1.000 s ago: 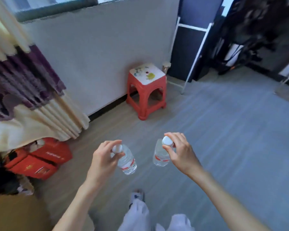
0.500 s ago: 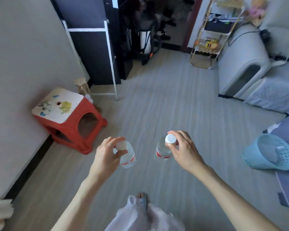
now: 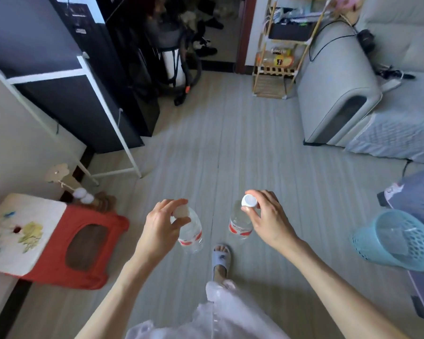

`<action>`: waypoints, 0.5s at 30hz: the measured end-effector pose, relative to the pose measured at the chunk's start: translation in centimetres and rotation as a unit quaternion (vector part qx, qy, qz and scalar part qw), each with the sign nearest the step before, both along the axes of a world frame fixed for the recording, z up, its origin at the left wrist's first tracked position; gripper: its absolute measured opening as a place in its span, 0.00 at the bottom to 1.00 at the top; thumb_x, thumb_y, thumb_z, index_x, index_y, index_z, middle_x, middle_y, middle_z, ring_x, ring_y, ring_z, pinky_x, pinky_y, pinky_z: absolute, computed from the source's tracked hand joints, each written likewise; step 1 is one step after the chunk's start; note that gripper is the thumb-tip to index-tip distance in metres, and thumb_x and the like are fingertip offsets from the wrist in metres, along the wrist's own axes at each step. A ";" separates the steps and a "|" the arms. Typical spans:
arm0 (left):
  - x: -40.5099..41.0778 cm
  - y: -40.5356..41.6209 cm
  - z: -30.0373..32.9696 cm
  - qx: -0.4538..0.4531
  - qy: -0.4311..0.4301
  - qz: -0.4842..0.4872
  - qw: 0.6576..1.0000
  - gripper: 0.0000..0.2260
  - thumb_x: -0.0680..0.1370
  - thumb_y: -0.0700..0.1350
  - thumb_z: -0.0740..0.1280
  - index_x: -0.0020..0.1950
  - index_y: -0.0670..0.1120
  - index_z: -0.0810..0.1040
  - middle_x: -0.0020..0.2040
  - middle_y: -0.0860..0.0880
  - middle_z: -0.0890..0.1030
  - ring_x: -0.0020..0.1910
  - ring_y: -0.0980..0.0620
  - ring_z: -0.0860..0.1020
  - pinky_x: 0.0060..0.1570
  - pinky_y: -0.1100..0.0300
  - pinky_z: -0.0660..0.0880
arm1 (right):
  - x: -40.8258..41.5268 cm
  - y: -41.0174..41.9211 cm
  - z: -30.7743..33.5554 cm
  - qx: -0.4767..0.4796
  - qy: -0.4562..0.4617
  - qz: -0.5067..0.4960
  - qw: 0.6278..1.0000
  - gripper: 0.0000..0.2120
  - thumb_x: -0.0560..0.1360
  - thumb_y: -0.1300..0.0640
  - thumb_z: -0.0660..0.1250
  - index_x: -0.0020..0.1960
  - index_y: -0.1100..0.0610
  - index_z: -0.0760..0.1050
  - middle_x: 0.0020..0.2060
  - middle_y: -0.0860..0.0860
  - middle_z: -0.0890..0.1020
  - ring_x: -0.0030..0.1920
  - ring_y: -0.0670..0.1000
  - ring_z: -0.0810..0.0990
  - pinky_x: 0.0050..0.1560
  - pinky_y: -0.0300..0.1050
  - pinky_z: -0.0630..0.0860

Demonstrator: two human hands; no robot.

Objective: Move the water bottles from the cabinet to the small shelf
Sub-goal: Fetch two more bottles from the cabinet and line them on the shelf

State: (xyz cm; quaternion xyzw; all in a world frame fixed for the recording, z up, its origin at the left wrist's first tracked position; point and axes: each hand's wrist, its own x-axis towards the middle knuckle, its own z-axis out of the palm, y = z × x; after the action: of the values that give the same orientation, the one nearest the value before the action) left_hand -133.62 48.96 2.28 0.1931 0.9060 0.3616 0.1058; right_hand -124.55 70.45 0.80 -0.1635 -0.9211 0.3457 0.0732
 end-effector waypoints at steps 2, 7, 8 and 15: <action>-4.1 3.1 0.3 -0.004 -0.003 -0.005 1.000 0.17 0.69 0.38 0.72 0.57 0.46 0.77 0.45 0.53 0.74 0.45 0.52 0.72 0.47 0.65 0.64 | -4.0 3.2 0.3 0.003 0.003 0.005 1.000 0.13 0.72 0.61 0.67 0.56 0.62 0.73 0.50 0.57 0.77 0.53 0.58 0.73 0.54 0.47 0.70; -13.8 10.4 2.0 -0.006 0.009 -0.005 1.000 0.16 0.69 0.38 0.71 0.56 0.46 0.77 0.46 0.53 0.74 0.45 0.52 0.72 0.46 0.63 0.65 | -13.8 10.4 1.9 -0.001 0.018 -0.008 1.000 0.13 0.72 0.61 0.68 0.56 0.62 0.73 0.50 0.55 0.77 0.52 0.56 0.73 0.52 0.44 0.69; -15.6 11.7 2.4 -0.007 0.015 -0.005 1.000 0.16 0.70 0.38 0.71 0.56 0.46 0.77 0.46 0.53 0.74 0.44 0.52 0.72 0.46 0.63 0.65 | -15.6 11.7 2.1 -0.001 0.021 -0.010 1.000 0.13 0.72 0.61 0.67 0.56 0.62 0.73 0.50 0.55 0.77 0.52 0.56 0.73 0.52 0.44 0.69; -29.2 21.5 2.3 0.000 0.006 -0.035 0.999 0.16 0.70 0.39 0.71 0.57 0.46 0.77 0.48 0.52 0.74 0.45 0.53 0.72 0.45 0.67 0.64 | -28.3 20.8 1.7 -0.002 0.019 -0.041 0.999 0.13 0.73 0.61 0.66 0.57 0.61 0.73 0.51 0.56 0.77 0.52 0.56 0.73 0.53 0.37 0.64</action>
State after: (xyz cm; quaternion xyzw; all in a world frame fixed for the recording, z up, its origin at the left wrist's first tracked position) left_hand -162.81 70.45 4.55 0.2266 0.8993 0.3569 0.1123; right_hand -152.83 91.22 2.46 -0.1944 -0.9116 0.3469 0.1045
